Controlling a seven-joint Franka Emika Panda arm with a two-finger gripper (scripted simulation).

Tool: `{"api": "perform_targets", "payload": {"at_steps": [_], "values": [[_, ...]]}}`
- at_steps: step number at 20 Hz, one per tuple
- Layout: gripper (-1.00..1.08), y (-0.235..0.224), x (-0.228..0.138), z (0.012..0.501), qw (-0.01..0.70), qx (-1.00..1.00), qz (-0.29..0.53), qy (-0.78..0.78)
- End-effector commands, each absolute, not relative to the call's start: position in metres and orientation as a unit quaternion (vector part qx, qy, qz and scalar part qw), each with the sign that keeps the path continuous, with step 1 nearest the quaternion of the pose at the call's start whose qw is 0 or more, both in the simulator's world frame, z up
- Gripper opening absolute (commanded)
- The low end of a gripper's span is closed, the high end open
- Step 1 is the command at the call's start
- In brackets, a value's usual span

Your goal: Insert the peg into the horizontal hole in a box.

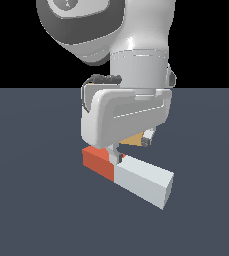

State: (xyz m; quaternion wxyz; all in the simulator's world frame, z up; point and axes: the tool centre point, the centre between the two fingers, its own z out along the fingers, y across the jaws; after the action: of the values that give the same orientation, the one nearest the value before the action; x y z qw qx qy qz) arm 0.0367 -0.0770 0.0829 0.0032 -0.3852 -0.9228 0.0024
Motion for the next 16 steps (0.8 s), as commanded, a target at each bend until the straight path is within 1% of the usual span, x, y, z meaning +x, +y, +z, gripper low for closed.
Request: {"api": "perform_targets", "payload": {"at_steps": [1,8,16], "values": [[1.0,-0.081,0.042,0.08,0.002,-0.365,0.001,-0.931],[1.0,-0.087,0.052,0.074,0.0,-0.332,0.0,-0.943],[1.0,-0.087,0.054,0.073,0.0,-0.327,0.0,-0.945]]}}
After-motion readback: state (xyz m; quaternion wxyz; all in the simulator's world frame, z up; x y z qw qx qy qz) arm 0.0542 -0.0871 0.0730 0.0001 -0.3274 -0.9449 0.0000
